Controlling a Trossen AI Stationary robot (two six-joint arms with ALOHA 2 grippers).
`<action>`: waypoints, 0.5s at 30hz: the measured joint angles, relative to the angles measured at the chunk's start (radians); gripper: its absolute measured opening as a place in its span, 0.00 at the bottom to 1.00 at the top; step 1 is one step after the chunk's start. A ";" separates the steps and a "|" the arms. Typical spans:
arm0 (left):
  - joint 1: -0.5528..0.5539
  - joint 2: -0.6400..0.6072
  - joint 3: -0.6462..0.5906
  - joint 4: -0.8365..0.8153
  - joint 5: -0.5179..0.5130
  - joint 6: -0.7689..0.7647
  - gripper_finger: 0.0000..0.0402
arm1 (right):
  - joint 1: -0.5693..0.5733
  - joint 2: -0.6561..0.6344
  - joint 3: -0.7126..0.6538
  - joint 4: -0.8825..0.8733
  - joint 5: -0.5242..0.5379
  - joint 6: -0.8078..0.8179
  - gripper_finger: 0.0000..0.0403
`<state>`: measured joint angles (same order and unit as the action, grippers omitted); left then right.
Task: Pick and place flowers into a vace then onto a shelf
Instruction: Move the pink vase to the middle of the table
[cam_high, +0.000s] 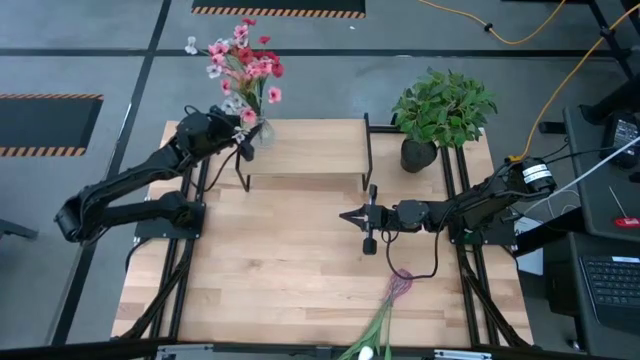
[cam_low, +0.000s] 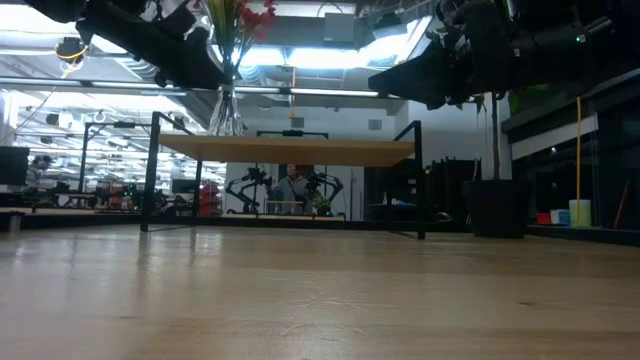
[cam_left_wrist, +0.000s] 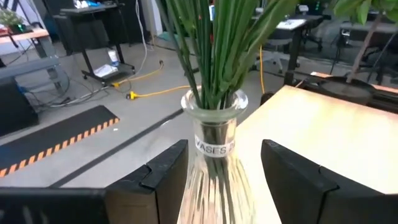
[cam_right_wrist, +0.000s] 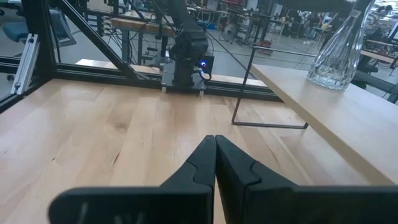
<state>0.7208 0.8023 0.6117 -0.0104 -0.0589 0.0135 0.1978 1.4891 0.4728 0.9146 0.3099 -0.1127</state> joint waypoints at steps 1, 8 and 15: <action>0.000 -0.005 0.000 -0.003 0.000 0.000 0.49 | 0.000 0.000 0.000 0.000 0.000 0.000 0.03; 0.000 -0.079 0.000 -0.063 0.065 0.014 0.49 | 0.000 0.000 0.000 0.000 0.000 0.002 0.03; 0.000 -0.205 0.000 -0.203 0.086 0.005 0.48 | 0.000 0.000 0.000 0.000 0.000 0.002 0.03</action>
<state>0.7208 0.5969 0.6121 -0.2135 0.0275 0.0184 0.1978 1.4891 0.4728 0.9150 0.3103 -0.1104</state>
